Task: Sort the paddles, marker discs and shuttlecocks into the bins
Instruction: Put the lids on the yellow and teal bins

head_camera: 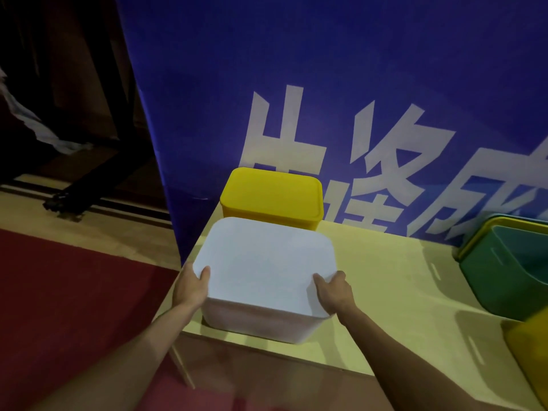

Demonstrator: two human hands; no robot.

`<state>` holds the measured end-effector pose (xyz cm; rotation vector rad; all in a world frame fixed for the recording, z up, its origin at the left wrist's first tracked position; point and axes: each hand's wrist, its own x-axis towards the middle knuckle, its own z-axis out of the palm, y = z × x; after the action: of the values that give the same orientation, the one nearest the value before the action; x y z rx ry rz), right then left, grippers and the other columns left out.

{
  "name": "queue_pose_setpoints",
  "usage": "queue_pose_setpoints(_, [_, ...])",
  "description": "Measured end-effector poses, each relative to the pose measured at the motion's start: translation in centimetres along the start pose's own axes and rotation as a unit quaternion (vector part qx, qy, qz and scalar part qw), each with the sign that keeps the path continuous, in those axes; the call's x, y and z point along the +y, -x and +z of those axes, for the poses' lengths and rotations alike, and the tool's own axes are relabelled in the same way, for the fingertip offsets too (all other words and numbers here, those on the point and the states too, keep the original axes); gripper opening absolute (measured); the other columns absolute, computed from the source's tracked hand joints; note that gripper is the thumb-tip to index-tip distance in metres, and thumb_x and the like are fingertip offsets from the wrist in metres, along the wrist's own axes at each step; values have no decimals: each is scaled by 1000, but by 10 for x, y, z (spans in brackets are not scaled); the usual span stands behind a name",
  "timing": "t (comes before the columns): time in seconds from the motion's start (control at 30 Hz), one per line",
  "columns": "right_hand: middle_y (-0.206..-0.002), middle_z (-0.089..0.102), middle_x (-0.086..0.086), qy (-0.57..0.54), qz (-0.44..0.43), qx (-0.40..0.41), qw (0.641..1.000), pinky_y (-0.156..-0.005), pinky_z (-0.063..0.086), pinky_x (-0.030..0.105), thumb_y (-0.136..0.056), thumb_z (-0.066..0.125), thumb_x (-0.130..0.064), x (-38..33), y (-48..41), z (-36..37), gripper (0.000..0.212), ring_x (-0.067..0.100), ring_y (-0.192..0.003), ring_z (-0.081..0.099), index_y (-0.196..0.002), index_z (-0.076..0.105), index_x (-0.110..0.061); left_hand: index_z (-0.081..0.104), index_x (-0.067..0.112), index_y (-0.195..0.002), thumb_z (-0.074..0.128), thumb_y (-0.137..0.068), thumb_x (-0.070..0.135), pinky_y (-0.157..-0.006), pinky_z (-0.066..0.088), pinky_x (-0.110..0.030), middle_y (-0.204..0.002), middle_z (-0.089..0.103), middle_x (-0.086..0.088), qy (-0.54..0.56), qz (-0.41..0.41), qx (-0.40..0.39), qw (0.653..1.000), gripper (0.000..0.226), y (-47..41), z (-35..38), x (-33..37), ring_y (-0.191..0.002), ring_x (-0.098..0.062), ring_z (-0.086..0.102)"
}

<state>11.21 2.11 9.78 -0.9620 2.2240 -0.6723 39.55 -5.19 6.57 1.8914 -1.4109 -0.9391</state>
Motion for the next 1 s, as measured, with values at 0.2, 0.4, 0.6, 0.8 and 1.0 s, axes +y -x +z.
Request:
queue_pose_setpoints(0.2, [-136, 46, 20, -18, 3, -2, 1000, -89, 42, 40, -95, 49, -39, 10, -3, 12, 61, 38, -119, 49, -135, 26, 2, 42, 8, -133, 42, -99, 31, -80, 43, -35, -124, 57, -12, 10, -4, -18, 1000, 41, -4, 5, -3, -110, -32, 56])
queue_pose_setpoints(0.4, [-134, 47, 20, -15, 8, 19, 1000, -92, 44, 42, -94, 49, -39, 10, -8, 22, 61, 38, -119, 50, -134, 27, 2, 42, 8, -132, 40, -99, 33, -82, 46, -36, -125, 56, -9, 26, 12, -40, 999, 41, -8, 1, -9, -107, -26, 57])
queue_pose_setpoints(0.6, [-138, 44, 16, -7, -6, 42, 999, -97, 43, 44, -95, 46, -43, 16, -4, 28, 64, 36, -122, 48, -138, 27, -1, 36, 6, -137, 39, -100, 32, -85, 43, -33, -135, 49, -11, 14, 35, -44, 998, 45, -4, 2, -12, -117, -28, 52])
queue_pose_setpoints(0.8, [-134, 49, 12, -19, -18, 74, 997, -91, 43, 41, -93, 46, -46, 20, -2, 32, 62, 36, -119, 50, -139, 28, -8, 37, 5, -136, 34, -102, 28, -87, 40, -32, -134, 49, -12, 39, 37, -43, 998, 42, -3, 2, -14, -118, -27, 50])
queue_pose_setpoints(1.0, [-121, 59, 7, -21, -44, 129, 990, -82, 48, 41, -92, 44, -52, 27, 5, 39, 54, 33, -107, 57, -129, 38, -13, 39, 6, -132, 27, -103, 28, -82, 37, -32, -118, 55, -7, 42, 38, -51, 997, 38, 5, 1, -22, -104, -22, 52])
